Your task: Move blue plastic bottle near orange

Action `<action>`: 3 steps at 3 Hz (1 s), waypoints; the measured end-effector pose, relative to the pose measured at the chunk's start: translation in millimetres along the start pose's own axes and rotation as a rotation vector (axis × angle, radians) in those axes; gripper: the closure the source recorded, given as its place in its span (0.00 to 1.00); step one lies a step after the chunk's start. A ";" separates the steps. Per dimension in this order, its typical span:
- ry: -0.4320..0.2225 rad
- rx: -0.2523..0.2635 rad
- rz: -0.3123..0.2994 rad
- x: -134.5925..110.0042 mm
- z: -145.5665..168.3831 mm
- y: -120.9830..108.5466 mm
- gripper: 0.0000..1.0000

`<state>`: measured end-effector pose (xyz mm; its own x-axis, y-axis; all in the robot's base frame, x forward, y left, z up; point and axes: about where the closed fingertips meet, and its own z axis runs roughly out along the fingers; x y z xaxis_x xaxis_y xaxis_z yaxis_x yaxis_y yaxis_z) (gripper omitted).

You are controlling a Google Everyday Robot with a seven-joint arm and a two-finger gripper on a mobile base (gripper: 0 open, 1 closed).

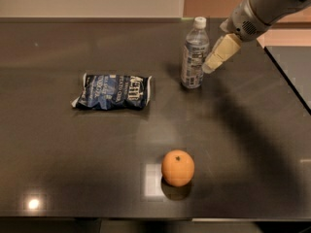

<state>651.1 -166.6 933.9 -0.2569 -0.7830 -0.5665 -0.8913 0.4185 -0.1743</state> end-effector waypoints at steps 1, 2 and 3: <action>-0.046 -0.009 0.014 -10.1 8.8 -8.6 0.00; -0.084 -0.030 0.026 -17.5 14.0 -9.5 0.16; -0.114 -0.052 0.033 -22.5 15.0 -6.8 0.39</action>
Offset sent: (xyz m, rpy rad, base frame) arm 0.0220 0.0211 0.0073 0.1496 0.0011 0.0165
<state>668.6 -144.9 935.8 -0.2445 -0.7104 -0.6599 -0.9019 0.4165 -0.1141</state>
